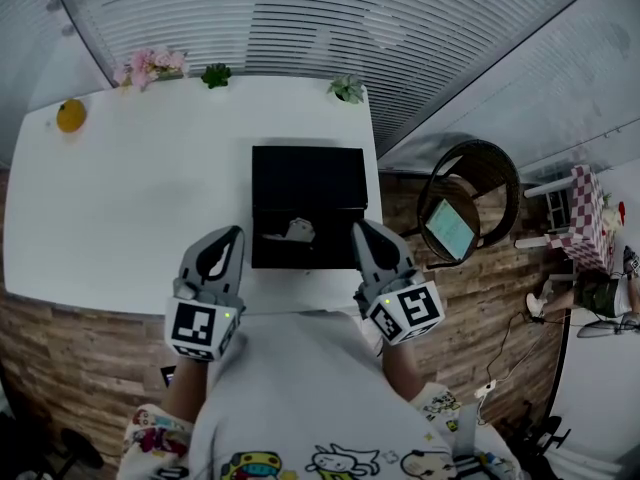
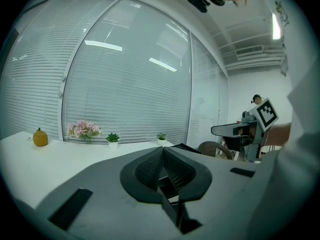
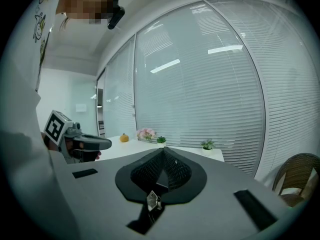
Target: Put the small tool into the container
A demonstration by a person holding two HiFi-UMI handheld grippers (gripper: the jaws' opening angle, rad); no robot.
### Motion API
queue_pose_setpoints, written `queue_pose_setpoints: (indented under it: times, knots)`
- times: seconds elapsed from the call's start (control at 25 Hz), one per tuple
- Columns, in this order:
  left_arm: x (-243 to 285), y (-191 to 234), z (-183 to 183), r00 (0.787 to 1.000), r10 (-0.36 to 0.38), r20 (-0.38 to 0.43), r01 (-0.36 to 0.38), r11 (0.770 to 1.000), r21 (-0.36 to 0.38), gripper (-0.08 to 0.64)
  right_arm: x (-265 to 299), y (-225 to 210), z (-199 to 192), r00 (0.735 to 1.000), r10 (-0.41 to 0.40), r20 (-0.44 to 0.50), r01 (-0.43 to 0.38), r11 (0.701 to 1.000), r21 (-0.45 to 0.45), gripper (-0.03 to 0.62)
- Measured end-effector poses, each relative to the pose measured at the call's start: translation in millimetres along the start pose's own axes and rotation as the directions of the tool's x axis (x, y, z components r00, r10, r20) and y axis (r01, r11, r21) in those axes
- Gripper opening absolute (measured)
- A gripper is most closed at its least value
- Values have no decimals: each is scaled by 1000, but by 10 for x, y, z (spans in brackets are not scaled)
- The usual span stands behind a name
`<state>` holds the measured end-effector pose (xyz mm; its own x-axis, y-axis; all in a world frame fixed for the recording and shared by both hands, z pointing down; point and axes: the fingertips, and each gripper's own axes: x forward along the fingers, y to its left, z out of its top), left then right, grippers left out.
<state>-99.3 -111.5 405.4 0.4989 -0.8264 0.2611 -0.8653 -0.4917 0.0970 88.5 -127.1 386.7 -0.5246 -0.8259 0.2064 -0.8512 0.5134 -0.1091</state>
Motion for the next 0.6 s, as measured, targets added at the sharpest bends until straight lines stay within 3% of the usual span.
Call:
queue_pose_setpoints:
  times: [0.6]
  knots:
    - [16,-1,16,1000,-9,-5,9,1000,-6,5,-26,-25,-63,1000,6,-20,-6,1000,-9,-1]
